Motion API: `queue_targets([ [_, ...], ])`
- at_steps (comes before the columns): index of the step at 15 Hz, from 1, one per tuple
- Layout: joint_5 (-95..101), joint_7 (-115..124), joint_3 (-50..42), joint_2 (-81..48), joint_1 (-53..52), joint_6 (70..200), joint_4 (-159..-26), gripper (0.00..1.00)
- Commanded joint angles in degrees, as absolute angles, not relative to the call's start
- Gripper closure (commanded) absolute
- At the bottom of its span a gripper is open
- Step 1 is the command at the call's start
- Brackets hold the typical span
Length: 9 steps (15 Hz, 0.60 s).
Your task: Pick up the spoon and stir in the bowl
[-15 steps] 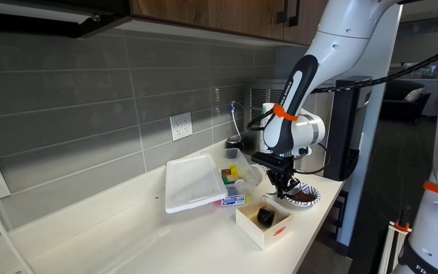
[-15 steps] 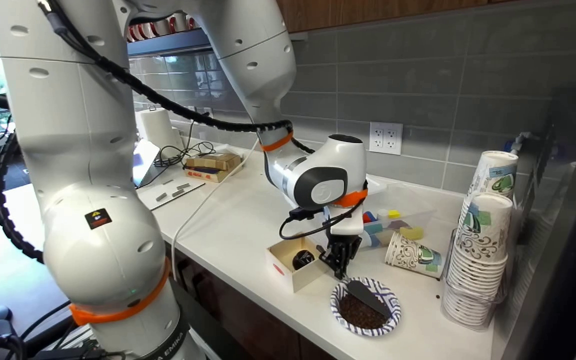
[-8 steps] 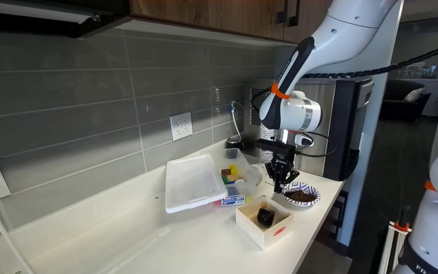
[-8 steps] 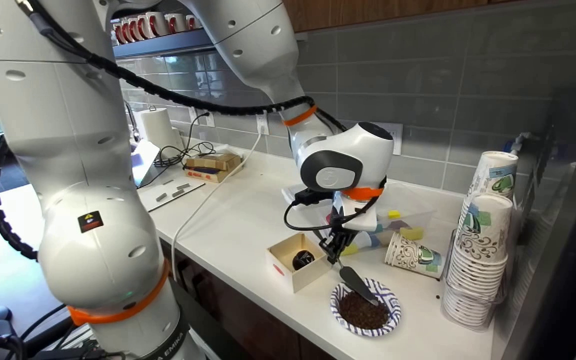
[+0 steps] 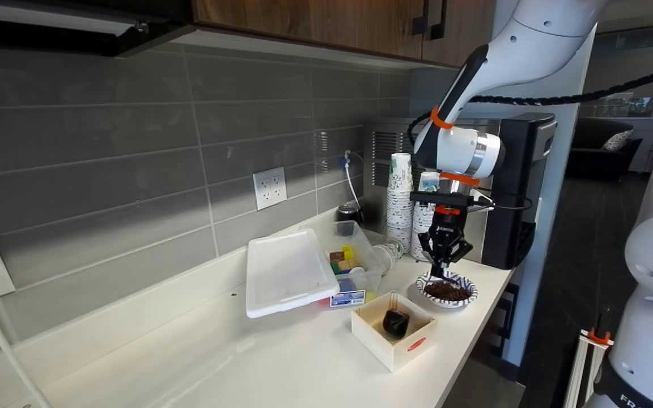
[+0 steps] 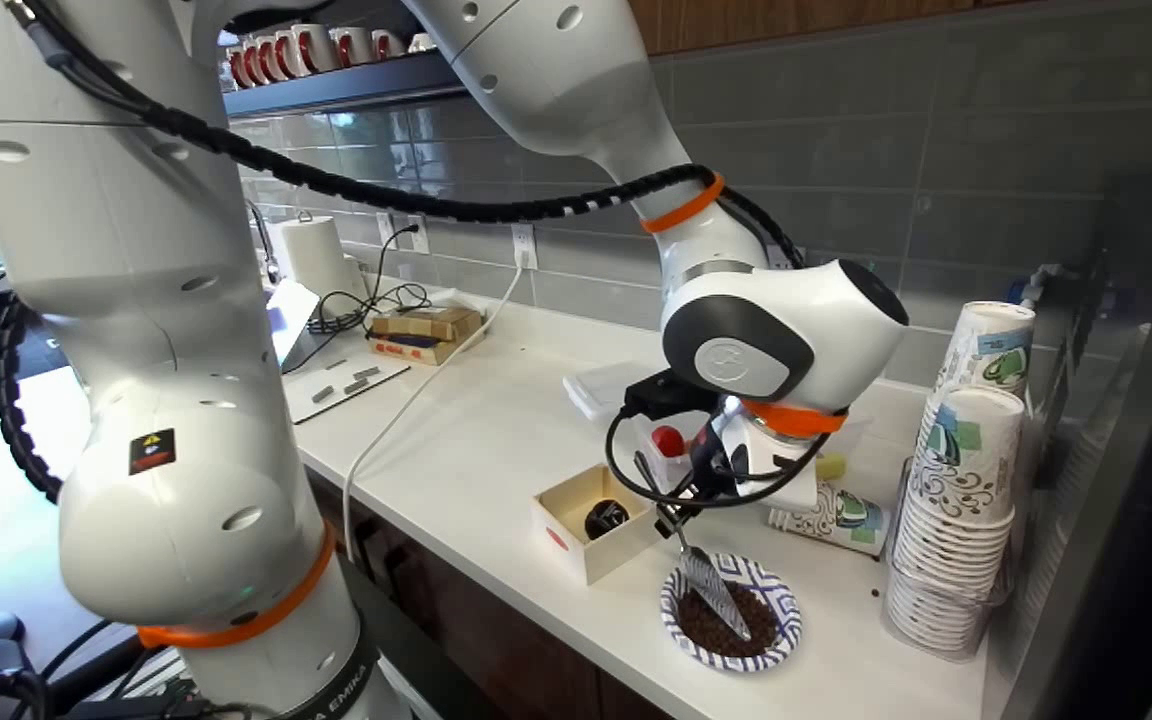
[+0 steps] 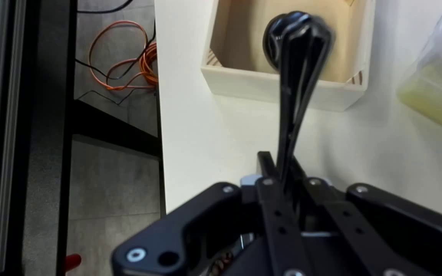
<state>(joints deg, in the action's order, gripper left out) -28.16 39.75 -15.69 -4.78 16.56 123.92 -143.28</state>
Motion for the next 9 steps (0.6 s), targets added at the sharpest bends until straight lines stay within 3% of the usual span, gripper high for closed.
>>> queue_targets([
  [1, -33.97, 32.92, -15.93, -6.63, 17.29, 117.67, -140.29, 0.98],
  [9, -41.63, 21.29, -13.77, -11.75, 15.70, 117.16, -138.10, 0.98],
])
